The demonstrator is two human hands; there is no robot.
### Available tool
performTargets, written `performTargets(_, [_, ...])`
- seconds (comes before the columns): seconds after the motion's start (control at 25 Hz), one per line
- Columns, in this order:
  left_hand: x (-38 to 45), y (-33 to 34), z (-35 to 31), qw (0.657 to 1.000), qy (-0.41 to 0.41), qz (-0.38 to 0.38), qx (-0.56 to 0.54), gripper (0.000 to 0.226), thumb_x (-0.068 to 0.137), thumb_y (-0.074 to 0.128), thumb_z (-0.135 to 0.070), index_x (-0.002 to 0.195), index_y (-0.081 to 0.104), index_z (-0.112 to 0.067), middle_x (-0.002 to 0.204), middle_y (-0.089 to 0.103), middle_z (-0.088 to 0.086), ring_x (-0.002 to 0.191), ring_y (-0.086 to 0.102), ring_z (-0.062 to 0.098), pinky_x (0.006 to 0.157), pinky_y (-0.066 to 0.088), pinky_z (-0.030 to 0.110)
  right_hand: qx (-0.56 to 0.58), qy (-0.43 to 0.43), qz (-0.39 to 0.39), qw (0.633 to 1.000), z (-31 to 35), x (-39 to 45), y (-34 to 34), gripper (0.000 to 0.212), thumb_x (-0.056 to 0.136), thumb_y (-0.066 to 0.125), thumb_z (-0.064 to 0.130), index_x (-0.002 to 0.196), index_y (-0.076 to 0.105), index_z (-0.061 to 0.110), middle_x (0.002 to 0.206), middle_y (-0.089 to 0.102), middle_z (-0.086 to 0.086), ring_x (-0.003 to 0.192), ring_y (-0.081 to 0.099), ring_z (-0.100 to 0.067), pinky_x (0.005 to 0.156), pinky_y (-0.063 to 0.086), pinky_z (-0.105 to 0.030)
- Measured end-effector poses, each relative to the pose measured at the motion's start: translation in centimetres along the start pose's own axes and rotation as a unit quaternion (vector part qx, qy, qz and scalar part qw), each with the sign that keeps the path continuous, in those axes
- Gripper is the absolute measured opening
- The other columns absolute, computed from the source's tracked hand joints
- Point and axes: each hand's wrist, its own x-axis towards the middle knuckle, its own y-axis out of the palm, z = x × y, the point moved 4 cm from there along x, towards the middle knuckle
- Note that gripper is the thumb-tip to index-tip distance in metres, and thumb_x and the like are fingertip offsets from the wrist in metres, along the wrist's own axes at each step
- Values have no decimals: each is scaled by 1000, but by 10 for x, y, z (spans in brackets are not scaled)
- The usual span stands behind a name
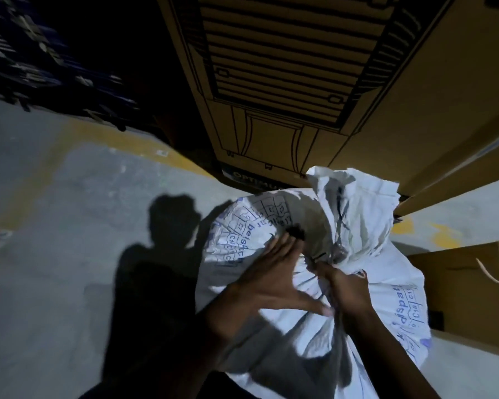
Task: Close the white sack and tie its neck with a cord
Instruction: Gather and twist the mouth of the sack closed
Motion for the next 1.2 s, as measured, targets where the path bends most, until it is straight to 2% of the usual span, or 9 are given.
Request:
performTargets(0.12, [11, 31, 7, 999, 19, -23, 30, 154, 49, 69, -89, 159, 0, -6, 169, -5, 11, 156, -12, 20, 128, 0, 40, -5, 29, -20, 999, 6, 1, -3, 22, 78, 78, 3, 69, 62, 15, 56, 63, 7, 43, 51, -5, 44, 39, -20])
performTargets(0.2, [27, 58, -3, 999, 2, -38, -36, 149, 50, 80, -75, 158, 6, -3, 168, 6, 14, 157, 1, 23, 128, 6, 37, 9, 84, -22, 996, 2, 5, -12, 11, 82, 75, 1, 92, 73, 4, 81, 70, -9, 60, 56, -15, 41, 45, -18])
performTargets(0.32, [34, 75, -13, 977, -66, -130, -153, 121, 55, 81, -48, 156, 24, -11, 160, 35, 6, 150, 31, 21, 123, 24, 34, -44, 48, -5, 998, 15, 17, -22, 35, 86, 75, 15, 113, 73, -7, 83, 69, -11, 72, 68, -27, 40, 46, -11])
performTargets(0.44, [38, 80, -20, 958, -104, -173, -203, 107, 56, 79, -43, 150, 39, -15, 152, 48, 3, 143, 42, 17, 122, 28, 31, 34, 11, 175, 984, 30, 19, -17, 47, 75, 72, 35, 101, 79, -3, 81, 76, -15, 70, 74, -24, 64, 51, -8])
performTargets(0.56, [41, 74, -27, 948, -145, -167, -229, 84, 48, 78, -60, 125, 63, -28, 130, 65, -7, 126, 57, 11, 110, 43, 30, -99, 141, 202, 964, 30, 19, -9, 11, 84, 77, 21, 82, 78, 10, 70, 64, -3, 48, 59, -11, 52, 48, -22])
performTargets(0.72, [39, 74, -34, 902, -227, -187, -317, 53, 51, 75, -50, 97, 65, -26, 97, 72, -7, 98, 68, 9, 84, 55, 27, -153, 169, 276, 934, 51, 19, -4, 29, 87, 68, 20, 61, 58, 22, 60, 40, 8, 46, 39, -7, 47, 33, -22])
performTargets(0.96, [54, 76, -30, 796, -328, -182, -475, 28, 63, 82, -18, 88, 70, -19, 83, 72, -9, 87, 72, 14, 66, 55, 19, -140, 97, 234, 957, 46, 41, -18, 30, 82, 72, 21, 60, 51, 17, 65, 31, -5, 55, 30, -16, 57, 28, -34])
performTargets(1.08, [66, 72, -16, 759, -364, -193, -505, 44, 65, 84, -10, 107, 74, -13, 97, 77, -2, 89, 71, 13, 71, 55, 23, -122, 70, 184, 973, 42, 45, -25, 24, 68, 71, 26, 64, 59, 6, 67, 48, -12, 63, 47, -24, 64, 39, -37])
performTargets(1.2, [74, 71, -9, 749, -395, -210, -489, 45, 72, 80, -8, 117, 73, -9, 112, 76, 4, 100, 71, 17, 76, 49, 23, -41, 29, 139, 989, 31, 42, -38, 28, 86, 70, 20, 84, 74, -7, 84, 74, -9, 84, 69, -26, 77, 54, -35])
